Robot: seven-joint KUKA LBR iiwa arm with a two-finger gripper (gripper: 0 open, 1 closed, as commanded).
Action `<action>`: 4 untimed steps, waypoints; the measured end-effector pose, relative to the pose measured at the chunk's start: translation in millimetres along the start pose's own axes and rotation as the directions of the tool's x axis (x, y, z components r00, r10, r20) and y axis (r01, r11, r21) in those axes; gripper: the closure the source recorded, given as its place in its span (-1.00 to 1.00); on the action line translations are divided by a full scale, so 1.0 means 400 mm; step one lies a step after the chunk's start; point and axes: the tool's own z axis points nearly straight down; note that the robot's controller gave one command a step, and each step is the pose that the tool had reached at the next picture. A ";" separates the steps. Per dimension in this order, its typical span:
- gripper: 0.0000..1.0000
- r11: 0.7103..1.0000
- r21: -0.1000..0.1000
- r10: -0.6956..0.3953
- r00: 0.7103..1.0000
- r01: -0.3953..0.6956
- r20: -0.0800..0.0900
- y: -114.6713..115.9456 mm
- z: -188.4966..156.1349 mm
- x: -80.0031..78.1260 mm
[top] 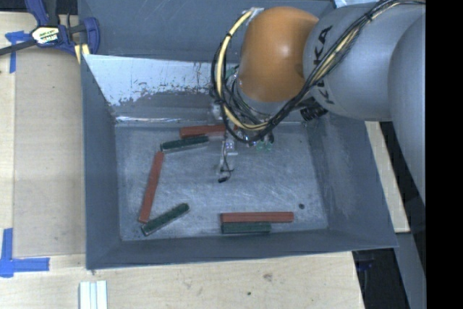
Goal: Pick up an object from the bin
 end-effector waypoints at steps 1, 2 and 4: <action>-1.00 0.997 -0.001 0.079 0.997 -0.079 0.002 0.052 0.189 -0.087; -1.00 0.997 -0.001 0.078 0.997 -0.078 0.002 0.051 0.188 -0.087; -1.00 0.997 -0.001 0.080 0.997 -0.080 0.002 0.050 0.186 -0.086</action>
Offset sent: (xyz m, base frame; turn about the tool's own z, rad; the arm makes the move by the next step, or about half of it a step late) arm 0.0351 0.0201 -0.0717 0.0812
